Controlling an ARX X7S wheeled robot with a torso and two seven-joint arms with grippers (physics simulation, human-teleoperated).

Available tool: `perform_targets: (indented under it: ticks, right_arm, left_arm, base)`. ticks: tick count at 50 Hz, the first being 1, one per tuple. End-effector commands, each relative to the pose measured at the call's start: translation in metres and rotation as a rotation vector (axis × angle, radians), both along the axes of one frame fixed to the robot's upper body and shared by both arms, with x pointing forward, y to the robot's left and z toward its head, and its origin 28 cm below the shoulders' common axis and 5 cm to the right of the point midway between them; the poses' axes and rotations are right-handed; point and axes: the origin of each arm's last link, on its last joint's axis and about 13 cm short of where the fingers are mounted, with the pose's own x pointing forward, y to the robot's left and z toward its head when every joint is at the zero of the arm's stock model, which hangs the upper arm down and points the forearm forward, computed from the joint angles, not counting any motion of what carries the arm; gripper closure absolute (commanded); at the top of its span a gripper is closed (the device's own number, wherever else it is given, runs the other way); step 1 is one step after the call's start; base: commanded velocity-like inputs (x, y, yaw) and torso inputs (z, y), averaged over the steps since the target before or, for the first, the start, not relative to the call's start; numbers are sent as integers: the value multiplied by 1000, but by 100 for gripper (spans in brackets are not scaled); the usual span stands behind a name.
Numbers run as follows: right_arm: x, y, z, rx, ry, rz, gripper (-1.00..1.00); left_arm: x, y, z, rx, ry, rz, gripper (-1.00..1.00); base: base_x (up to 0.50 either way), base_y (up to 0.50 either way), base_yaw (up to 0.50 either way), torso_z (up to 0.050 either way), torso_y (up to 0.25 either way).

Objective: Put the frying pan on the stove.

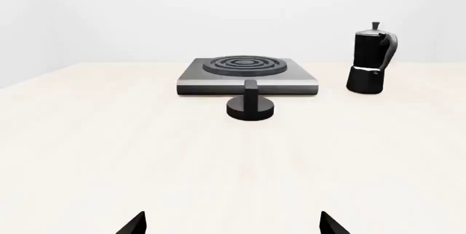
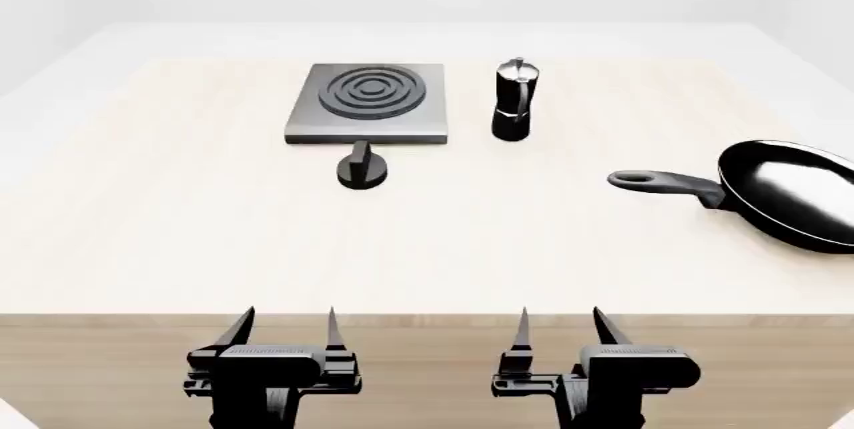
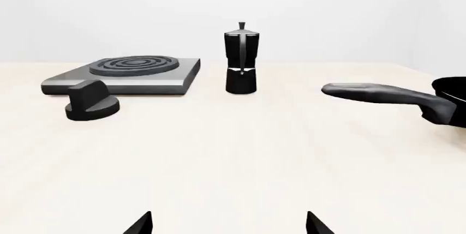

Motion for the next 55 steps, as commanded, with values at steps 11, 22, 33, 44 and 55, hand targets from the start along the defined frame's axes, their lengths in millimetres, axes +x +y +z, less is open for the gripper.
perform_targets:
  ticks: [11, 22, 33, 44, 55]
  right_arm:
    - [-2, -4, 45, -13, -56, -4, -100]
    - [-3, -7, 71, -21, -117, -3, -100]
    - [0, -7, 80, -23, -141, -1, -100]
    - [-1, -7, 77, -11, -148, -3, -100]
    - [-3, -7, 73, 0, -149, -8, -100]
  left_arm:
    - [4, 4, 35, 24, -45, -15, -100]
    - [6, 5, 52, 23, -90, -25, -100]
    - [8, 5, 55, 21, -100, -32, -100]
    - [10, 6, 55, 14, -102, -32, -100]
    - [10, 6, 54, 11, -102, -30, -100]
  base:
    - [0, 0, 0, 0, 0]
    - [0, 0, 0, 0, 0]
    - [77, 0, 0, 0, 0]
    - [169, 0, 0, 0, 0]
    - [238, 0, 0, 0, 0]
